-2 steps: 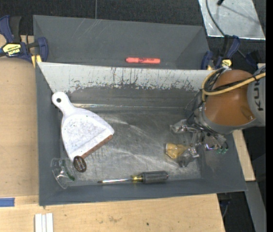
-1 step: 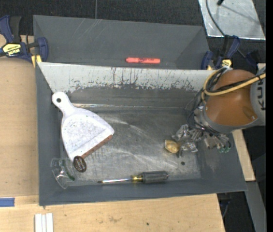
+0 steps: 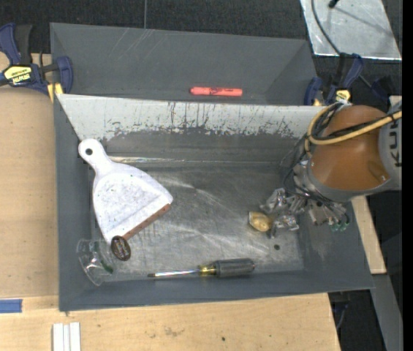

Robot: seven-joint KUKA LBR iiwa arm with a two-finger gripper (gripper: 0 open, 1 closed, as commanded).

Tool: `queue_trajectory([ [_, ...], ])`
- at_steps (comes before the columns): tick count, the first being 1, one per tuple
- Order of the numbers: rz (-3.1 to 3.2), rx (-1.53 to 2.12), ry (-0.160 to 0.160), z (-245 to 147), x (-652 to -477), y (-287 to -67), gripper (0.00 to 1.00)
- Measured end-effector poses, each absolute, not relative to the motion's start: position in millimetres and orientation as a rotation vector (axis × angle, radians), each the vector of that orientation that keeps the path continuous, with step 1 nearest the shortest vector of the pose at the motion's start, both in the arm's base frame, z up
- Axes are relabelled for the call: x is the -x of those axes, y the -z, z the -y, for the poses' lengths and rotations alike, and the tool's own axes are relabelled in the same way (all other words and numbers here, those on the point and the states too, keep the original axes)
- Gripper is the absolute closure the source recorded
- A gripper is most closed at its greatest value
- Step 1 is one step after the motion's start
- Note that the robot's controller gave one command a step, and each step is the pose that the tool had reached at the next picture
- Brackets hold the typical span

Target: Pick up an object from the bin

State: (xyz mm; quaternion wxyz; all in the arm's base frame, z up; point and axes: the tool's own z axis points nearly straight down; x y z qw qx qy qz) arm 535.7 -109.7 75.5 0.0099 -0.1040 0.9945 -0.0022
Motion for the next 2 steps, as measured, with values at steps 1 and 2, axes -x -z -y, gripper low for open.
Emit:
queue_trajectory([
  [1,-3.112,0.328,0.004,109,-533.8,-79,1.0],
  [2,-3.127,0.329,-0.002,109,-530.9,-98,1.0],
])
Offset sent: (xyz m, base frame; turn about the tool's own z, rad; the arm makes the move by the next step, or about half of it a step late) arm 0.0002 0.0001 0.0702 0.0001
